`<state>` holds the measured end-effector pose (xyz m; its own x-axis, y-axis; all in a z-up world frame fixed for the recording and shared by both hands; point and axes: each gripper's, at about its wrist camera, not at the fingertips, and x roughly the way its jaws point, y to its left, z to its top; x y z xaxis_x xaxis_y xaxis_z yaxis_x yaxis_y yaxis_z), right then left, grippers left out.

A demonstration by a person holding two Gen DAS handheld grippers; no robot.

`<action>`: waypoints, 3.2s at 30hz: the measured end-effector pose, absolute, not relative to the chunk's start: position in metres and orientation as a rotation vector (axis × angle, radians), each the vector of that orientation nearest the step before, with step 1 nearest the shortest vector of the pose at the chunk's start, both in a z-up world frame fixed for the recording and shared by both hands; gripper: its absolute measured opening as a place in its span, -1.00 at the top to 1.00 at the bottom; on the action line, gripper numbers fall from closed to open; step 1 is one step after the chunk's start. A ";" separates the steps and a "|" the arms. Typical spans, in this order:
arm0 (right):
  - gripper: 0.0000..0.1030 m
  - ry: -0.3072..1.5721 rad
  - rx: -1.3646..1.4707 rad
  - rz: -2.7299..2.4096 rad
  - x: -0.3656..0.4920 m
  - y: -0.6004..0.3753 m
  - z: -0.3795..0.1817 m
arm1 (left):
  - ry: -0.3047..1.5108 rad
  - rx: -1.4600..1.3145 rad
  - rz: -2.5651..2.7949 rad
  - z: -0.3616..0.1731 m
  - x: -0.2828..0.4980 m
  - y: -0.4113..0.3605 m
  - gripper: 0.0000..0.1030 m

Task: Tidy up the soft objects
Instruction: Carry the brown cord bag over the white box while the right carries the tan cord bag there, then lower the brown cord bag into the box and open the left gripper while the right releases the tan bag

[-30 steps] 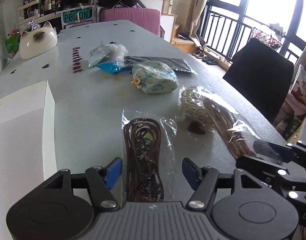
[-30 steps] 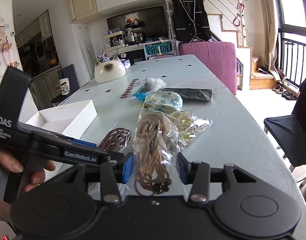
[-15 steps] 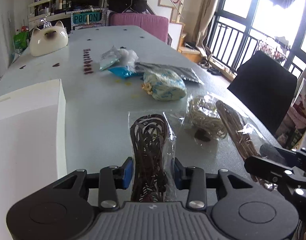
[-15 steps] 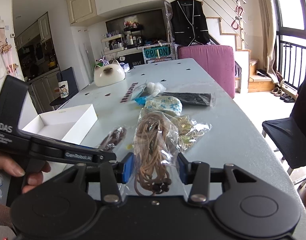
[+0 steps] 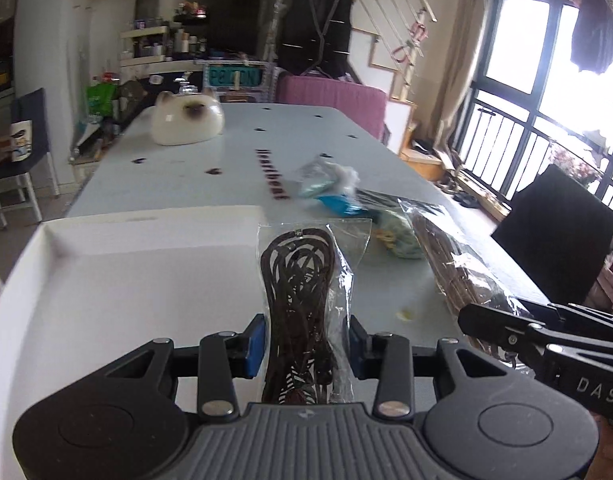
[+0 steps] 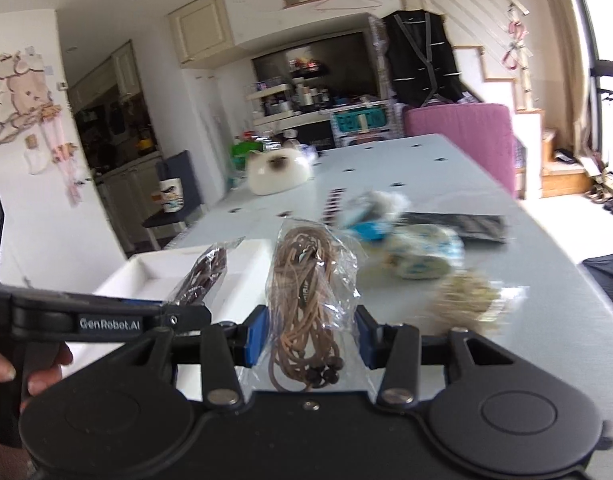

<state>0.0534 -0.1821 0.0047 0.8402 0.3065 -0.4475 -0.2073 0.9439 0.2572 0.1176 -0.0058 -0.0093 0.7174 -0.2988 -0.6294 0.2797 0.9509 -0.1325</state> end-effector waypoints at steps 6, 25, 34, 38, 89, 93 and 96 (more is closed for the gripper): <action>0.10 0.567 0.264 0.389 0.067 -0.124 0.004 | 0.701 -0.044 -0.224 -0.005 0.108 0.051 0.18; -0.19 0.778 0.347 0.535 0.086 -0.019 -0.030 | 0.832 0.007 -0.029 -0.040 0.100 0.168 0.06; 0.15 0.786 0.362 0.533 0.090 -0.031 -0.026 | 0.778 -0.051 -0.031 -0.034 0.091 0.184 0.16; 0.57 0.840 0.337 0.511 0.096 -0.028 -0.034 | 0.741 -0.071 -0.056 -0.027 0.090 0.182 0.51; 0.44 0.849 0.191 0.668 0.127 0.036 -0.033 | 0.799 -0.055 -0.017 -0.040 0.079 0.203 0.49; 0.44 0.813 0.180 0.669 0.121 0.027 -0.023 | 0.778 -0.077 -0.033 -0.031 0.075 0.202 0.44; 0.41 0.788 0.169 0.655 0.114 0.018 -0.017 | 0.765 -0.076 -0.044 -0.026 0.071 0.198 0.37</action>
